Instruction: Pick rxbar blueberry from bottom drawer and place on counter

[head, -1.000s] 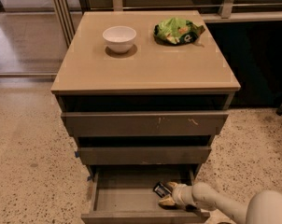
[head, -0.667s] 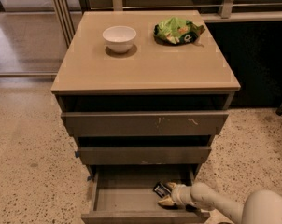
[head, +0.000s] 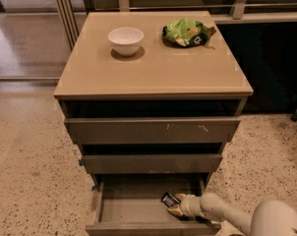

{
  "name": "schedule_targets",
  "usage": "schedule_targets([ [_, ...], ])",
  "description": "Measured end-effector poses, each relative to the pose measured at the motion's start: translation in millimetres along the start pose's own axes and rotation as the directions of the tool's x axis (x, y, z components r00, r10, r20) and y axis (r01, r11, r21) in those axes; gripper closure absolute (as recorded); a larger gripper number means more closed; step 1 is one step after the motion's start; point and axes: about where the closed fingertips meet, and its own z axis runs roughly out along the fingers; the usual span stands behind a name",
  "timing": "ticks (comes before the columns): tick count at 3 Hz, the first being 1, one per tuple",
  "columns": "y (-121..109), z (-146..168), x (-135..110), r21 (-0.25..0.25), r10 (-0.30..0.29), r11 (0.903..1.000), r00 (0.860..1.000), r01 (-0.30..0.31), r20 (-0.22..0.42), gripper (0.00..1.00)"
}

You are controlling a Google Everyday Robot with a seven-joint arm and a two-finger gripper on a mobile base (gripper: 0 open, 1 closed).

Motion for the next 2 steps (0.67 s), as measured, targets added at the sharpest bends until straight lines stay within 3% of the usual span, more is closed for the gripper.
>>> schedule_targets([
  [1,0,0,0,0.0,0.0,1.0,1.0,0.0,0.0,0.76],
  [2,12,-16,-20,0.002,-0.036,0.9994,0.999,0.035,0.029,1.0],
])
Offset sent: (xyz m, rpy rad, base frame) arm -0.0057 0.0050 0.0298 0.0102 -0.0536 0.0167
